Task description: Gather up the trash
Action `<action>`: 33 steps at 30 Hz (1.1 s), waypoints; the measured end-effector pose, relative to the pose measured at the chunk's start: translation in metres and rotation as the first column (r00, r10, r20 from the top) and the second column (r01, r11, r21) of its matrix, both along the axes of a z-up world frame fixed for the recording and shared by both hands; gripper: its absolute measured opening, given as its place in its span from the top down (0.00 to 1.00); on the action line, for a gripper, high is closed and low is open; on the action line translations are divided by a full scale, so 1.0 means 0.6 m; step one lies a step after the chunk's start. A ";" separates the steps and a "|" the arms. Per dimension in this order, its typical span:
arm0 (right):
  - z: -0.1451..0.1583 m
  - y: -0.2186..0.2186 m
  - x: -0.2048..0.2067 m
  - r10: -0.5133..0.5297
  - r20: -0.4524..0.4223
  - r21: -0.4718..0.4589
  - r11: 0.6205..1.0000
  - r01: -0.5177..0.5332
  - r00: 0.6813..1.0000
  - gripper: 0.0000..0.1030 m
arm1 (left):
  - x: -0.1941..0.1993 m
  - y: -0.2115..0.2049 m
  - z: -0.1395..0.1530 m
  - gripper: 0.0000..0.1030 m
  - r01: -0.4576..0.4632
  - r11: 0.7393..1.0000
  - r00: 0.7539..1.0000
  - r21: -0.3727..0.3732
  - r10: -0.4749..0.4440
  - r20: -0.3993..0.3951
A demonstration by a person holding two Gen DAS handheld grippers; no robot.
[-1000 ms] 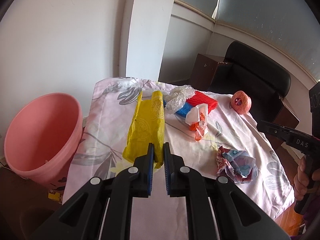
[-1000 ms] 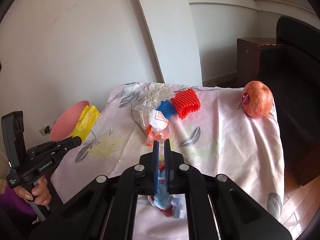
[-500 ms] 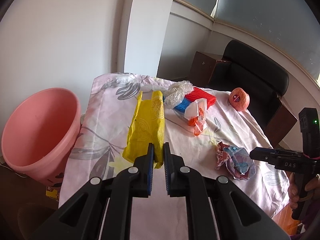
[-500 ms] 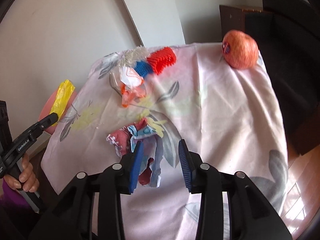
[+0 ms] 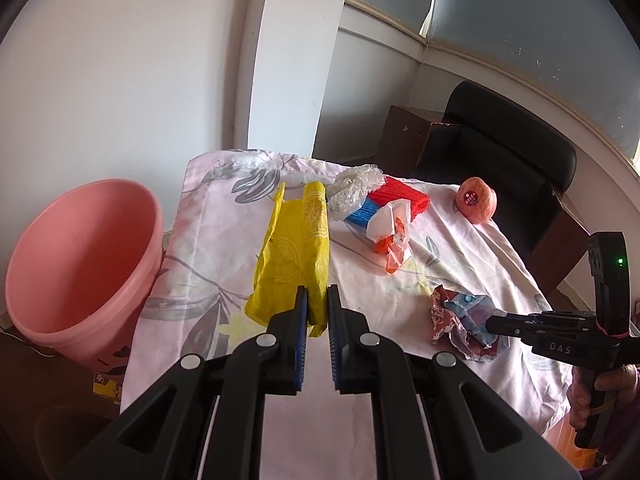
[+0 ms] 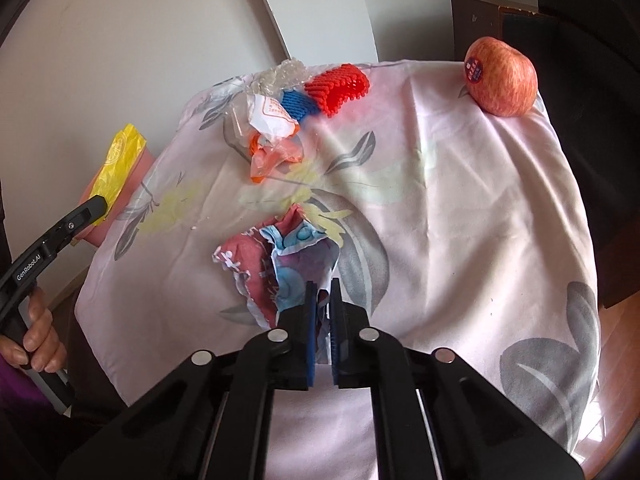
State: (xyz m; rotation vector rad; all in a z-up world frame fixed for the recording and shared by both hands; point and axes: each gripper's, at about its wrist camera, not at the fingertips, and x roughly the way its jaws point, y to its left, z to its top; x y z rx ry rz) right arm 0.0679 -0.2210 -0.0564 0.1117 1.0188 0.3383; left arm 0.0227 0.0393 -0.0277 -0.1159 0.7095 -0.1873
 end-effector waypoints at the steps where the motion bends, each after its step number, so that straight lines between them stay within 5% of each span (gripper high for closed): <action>1: 0.004 0.002 -0.003 0.003 0.014 -0.001 1.000 -0.003 1.000 0.95 | -0.001 0.000 0.001 0.92 0.000 1.000 1.000 -0.001 0.000 0.002; 17: 0.100 0.066 -0.019 0.072 0.268 0.009 0.997 -0.078 0.961 0.95 | -0.016 0.025 0.020 0.92 -0.055 0.998 0.998 -0.013 0.056 0.041; 33: 0.130 0.227 0.031 0.200 0.357 0.021 0.975 -0.222 0.913 0.95 | -0.033 0.102 0.049 0.91 -0.207 0.978 0.973 0.020 0.203 0.111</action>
